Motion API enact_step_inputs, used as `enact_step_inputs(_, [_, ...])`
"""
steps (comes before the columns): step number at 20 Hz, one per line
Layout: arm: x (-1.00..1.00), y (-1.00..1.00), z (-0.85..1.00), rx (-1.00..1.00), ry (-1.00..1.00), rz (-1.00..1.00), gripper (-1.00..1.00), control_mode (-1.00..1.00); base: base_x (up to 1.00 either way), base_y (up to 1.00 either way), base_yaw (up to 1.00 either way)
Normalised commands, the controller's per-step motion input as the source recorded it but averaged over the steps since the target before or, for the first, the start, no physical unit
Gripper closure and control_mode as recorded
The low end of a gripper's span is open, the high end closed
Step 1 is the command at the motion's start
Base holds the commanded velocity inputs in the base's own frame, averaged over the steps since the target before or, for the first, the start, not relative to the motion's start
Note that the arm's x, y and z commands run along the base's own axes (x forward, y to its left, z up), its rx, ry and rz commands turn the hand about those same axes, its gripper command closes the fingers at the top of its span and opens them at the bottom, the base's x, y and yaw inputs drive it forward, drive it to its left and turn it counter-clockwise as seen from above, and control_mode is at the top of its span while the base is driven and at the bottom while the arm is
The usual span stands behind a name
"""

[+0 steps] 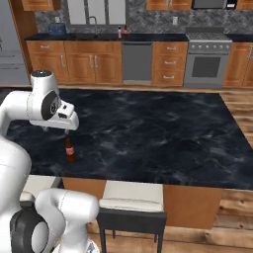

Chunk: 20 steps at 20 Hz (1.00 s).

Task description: Place the large bottle from the dining counter next to the other large bottle outside the sink, and place the small bottle from the dining counter next to the other small bottle inside the sink.

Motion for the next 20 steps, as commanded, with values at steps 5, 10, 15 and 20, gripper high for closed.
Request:
enact_step_inputs(5, [0.04,0.06,-0.01,0.0,-0.16,0.0,-1.0,-1.0,0.0,0.0,0.0])
enact_step_inputs(10, [0.1,0.13,0.0,0.0,-0.2,0.0,-1.0,-1.0,0.0,0.0,0.0])
enact_step_inputs(15, [0.09,0.07,0.0,0.0,-0.19,0.0,-1.0,-1.0,0.0,0.0,0.0])
enact_step_inputs(20, [0.16,0.0,0.0,0.0,0.04,0.0,-1.0,-1.0,0.0,0.0,0.0])
